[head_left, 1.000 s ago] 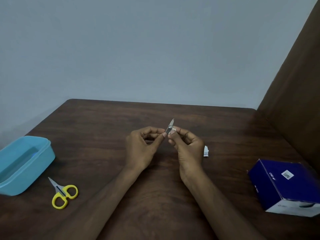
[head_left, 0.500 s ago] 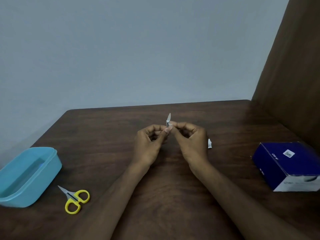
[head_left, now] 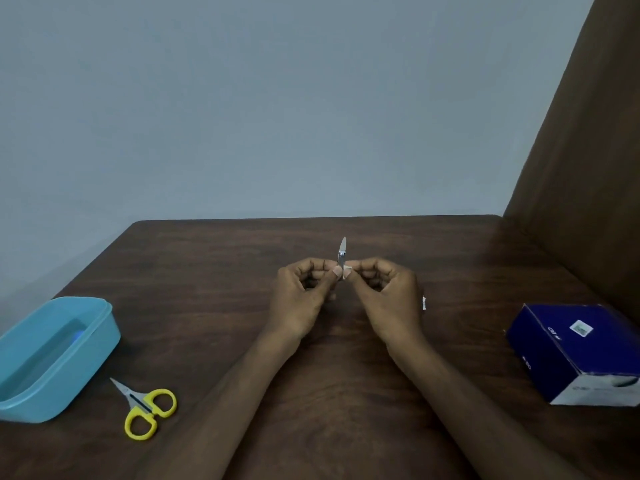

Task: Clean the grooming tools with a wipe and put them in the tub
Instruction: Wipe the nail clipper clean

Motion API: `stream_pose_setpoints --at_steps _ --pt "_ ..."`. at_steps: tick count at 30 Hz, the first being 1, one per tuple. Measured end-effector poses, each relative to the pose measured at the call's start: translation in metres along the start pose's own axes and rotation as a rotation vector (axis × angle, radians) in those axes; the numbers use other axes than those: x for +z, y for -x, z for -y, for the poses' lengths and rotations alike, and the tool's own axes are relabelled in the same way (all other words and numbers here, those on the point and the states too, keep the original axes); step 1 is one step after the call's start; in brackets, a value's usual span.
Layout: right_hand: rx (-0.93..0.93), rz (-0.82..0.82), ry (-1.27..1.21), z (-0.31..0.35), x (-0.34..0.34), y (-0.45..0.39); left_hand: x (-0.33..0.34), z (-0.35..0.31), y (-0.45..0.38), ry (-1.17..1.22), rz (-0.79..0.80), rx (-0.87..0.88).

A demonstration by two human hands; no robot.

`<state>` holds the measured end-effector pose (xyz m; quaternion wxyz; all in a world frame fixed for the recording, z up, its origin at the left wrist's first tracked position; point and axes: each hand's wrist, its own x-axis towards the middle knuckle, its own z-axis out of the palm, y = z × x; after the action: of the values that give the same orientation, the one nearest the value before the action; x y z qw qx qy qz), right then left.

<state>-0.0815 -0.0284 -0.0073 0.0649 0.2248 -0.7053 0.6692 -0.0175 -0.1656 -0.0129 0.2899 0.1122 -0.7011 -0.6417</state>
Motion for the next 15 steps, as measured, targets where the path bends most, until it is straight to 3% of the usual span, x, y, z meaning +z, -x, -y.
stream_pose_setpoints --at_steps 5,11,15 --pt "-0.018 -0.123 -0.067 0.0038 -0.0042 -0.0051 0.0018 0.0001 0.0023 -0.132 0.069 0.026" --pt "0.059 0.0 -0.006 -0.0023 0.0001 -0.0025 0.0014 -0.0048 0.0029 -0.127 -0.036 0.03" --pt "0.083 0.019 -0.168 -0.0017 -0.0012 -0.0023 0.007 -0.0054 0.0065 -0.329 -0.125 0.209"
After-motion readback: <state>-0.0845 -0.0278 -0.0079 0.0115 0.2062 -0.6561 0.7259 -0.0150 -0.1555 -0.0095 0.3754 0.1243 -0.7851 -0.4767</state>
